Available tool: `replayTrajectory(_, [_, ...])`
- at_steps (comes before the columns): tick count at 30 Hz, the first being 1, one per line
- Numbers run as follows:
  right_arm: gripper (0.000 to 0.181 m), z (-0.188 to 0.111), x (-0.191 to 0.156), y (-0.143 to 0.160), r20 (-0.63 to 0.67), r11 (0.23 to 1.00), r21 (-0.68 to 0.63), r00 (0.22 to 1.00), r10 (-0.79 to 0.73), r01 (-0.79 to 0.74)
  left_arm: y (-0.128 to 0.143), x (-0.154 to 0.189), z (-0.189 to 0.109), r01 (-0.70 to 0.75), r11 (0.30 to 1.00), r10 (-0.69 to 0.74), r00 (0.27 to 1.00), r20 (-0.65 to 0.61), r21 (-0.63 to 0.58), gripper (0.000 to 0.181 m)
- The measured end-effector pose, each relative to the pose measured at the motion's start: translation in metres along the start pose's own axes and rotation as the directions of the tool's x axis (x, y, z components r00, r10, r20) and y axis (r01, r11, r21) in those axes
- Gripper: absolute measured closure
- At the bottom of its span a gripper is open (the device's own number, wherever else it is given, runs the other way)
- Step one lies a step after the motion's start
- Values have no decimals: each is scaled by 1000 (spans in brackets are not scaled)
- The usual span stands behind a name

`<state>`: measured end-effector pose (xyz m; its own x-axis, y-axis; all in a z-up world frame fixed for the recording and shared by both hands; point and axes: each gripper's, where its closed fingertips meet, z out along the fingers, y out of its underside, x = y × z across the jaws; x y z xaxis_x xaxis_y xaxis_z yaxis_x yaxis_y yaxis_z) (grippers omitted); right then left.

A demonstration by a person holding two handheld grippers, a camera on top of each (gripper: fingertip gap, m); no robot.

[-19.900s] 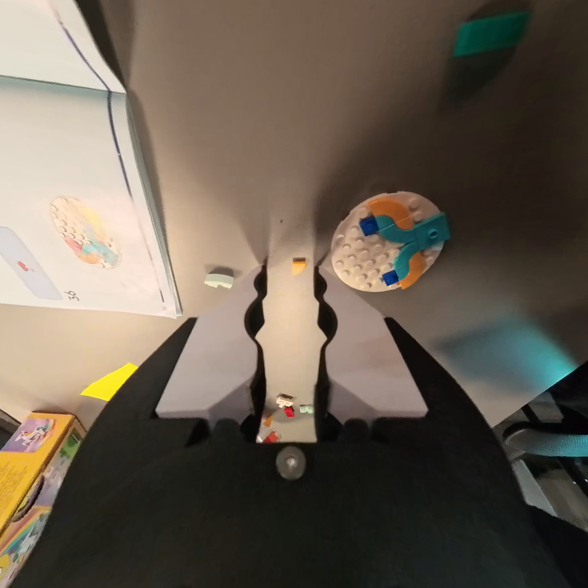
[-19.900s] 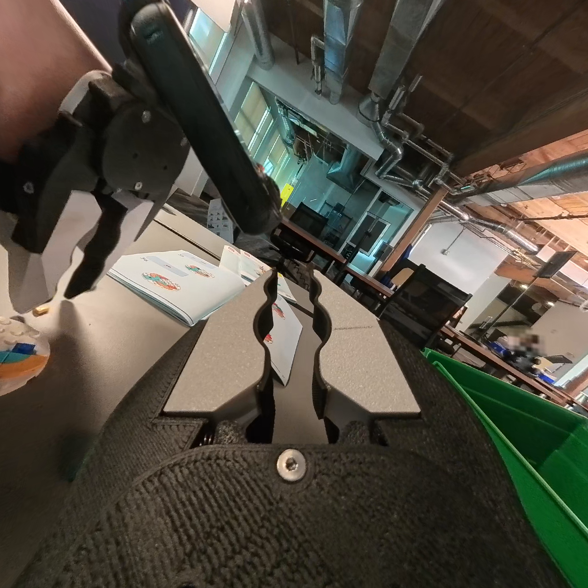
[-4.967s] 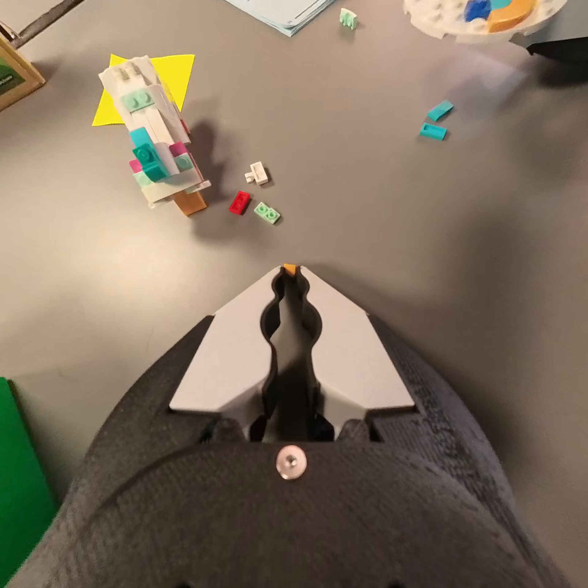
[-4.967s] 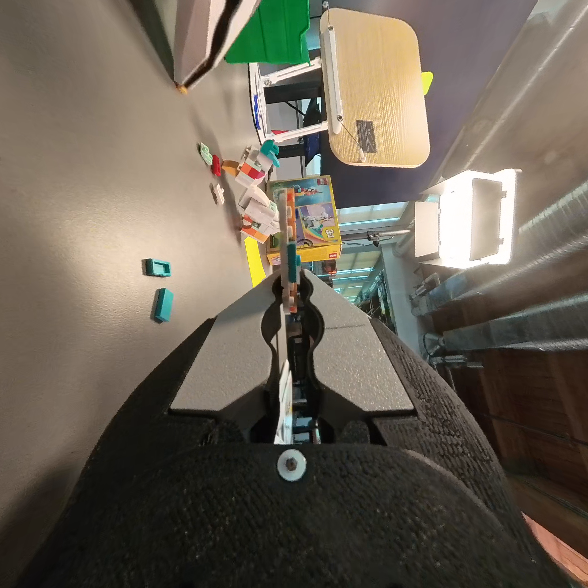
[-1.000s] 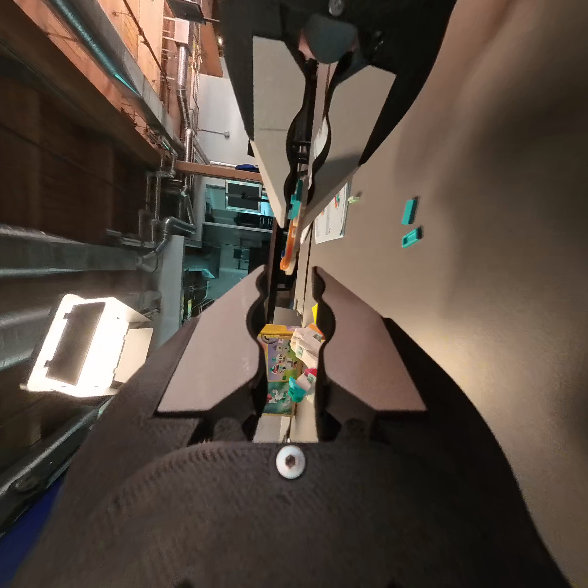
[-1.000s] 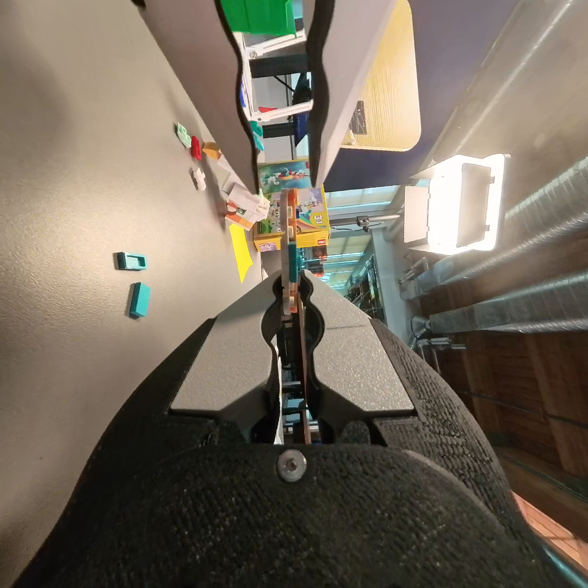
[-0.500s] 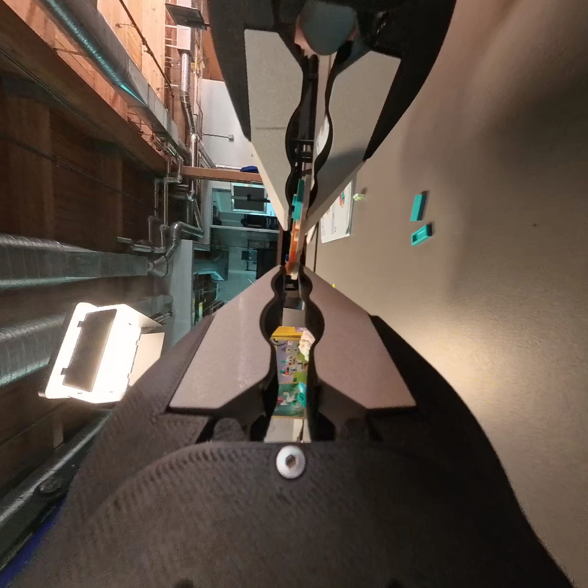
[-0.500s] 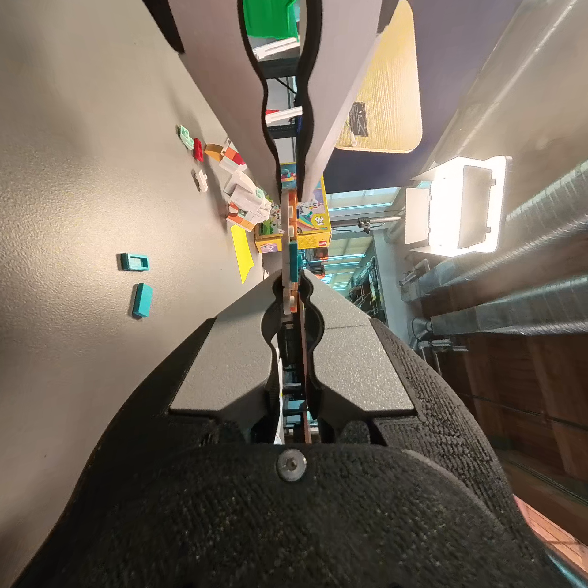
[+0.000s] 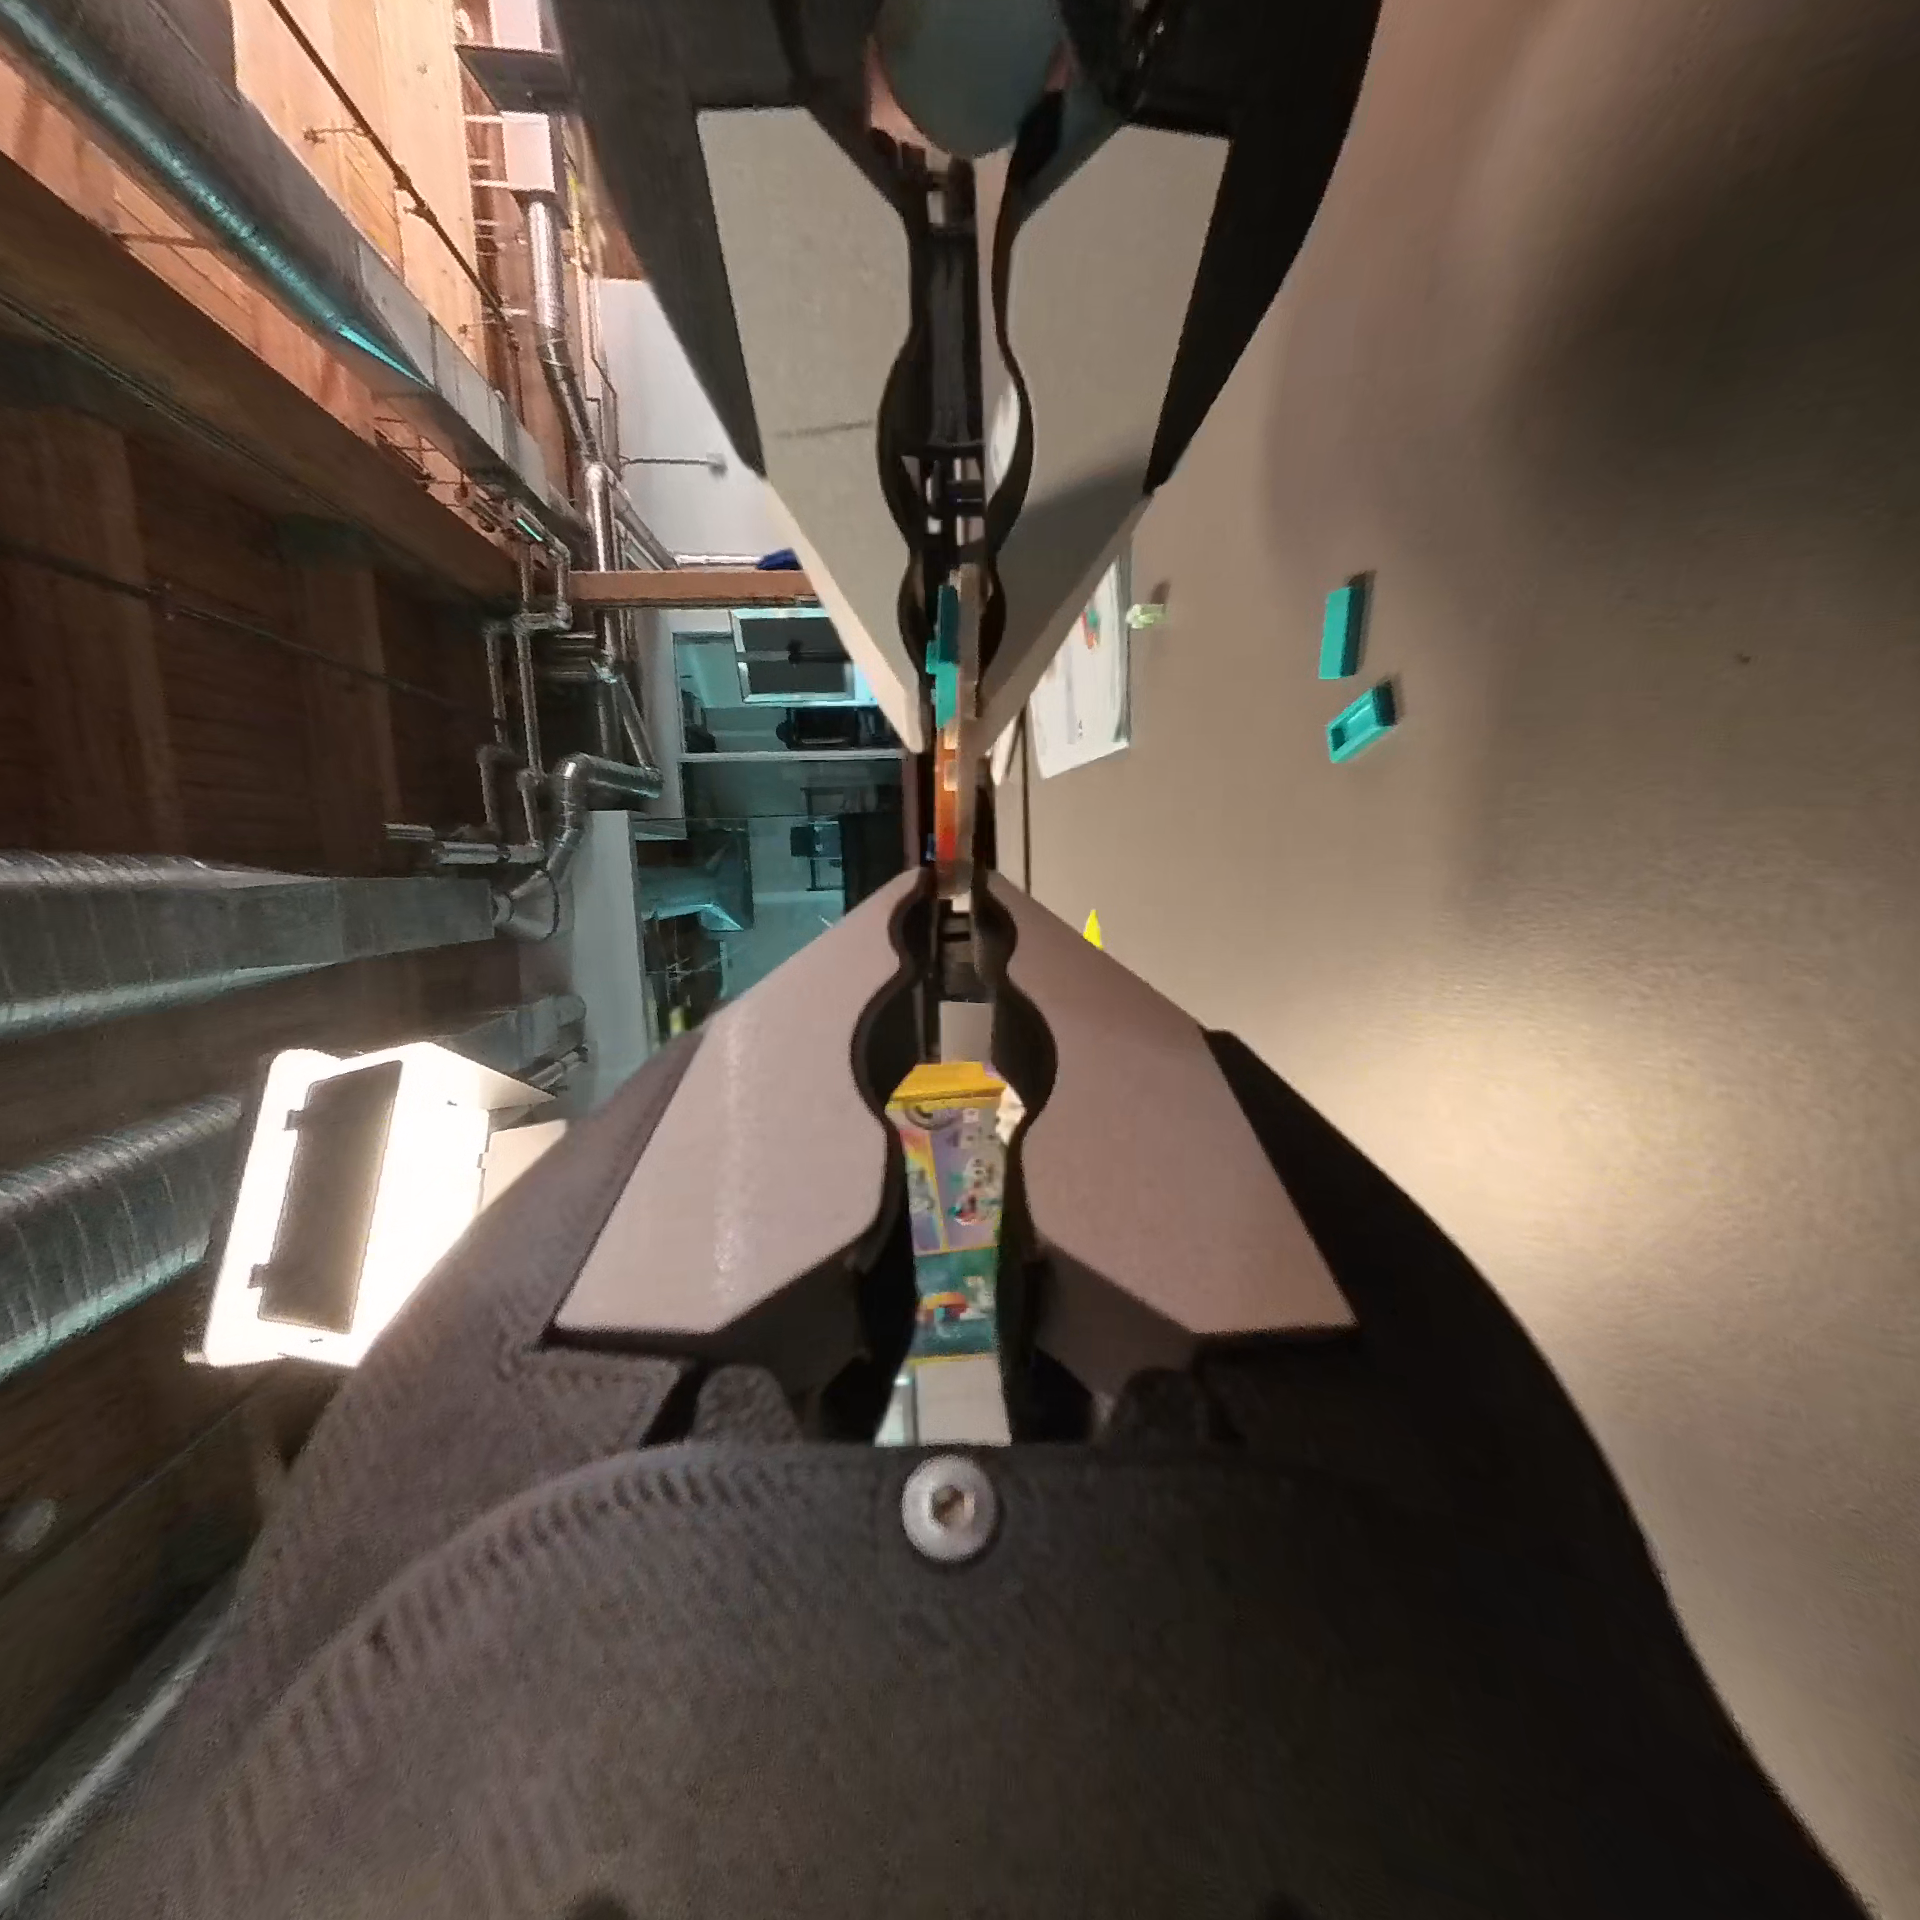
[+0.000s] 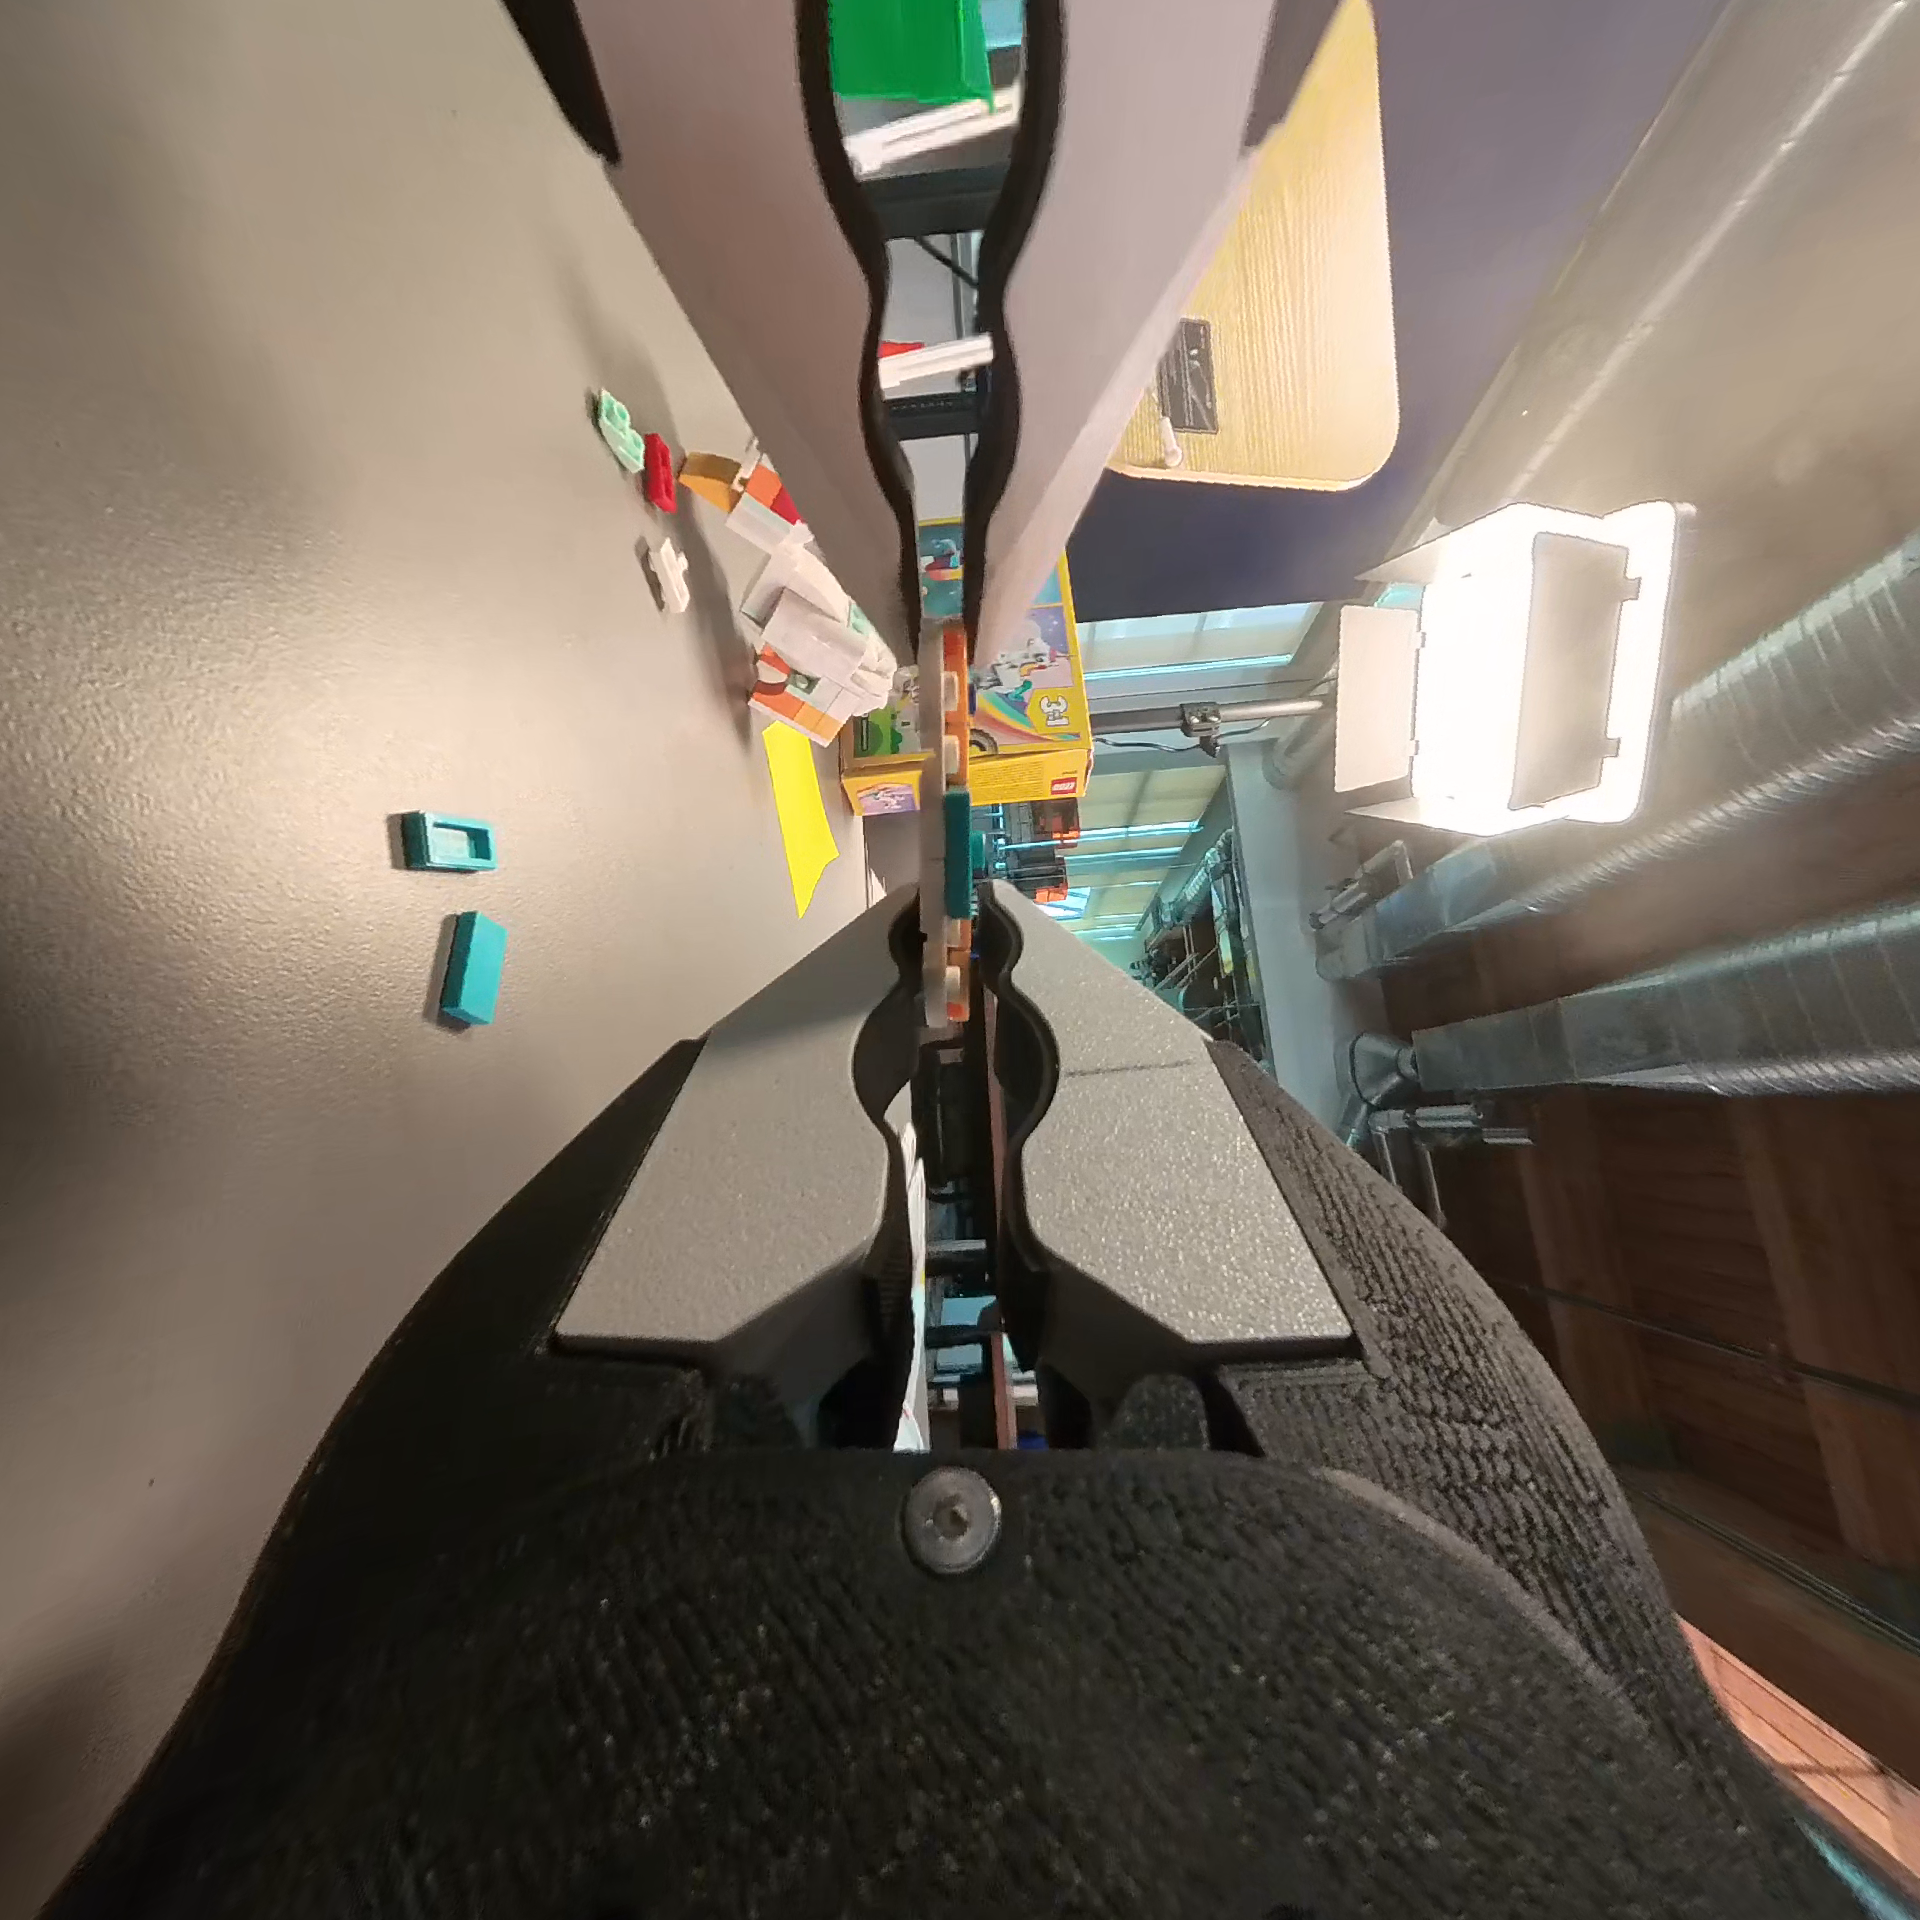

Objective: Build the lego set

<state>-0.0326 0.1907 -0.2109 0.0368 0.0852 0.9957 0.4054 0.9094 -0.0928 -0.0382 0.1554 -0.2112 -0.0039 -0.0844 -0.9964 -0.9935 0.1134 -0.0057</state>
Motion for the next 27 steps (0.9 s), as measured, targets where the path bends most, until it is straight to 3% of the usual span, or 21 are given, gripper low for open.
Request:
replayTrajectory(7, [176, -1, 1, -2, 13, 1000, 20, 1000, 21, -22, 2, -6, -1, 29, 999, -27, 998, 56, -29, 176])
replayTrajectory(27, [176, -4, -3, -14, 34, 998, 52, 999, 20, -22, -1, 1, 8, 20, 1000, -19, 999, 34, -22, 174])
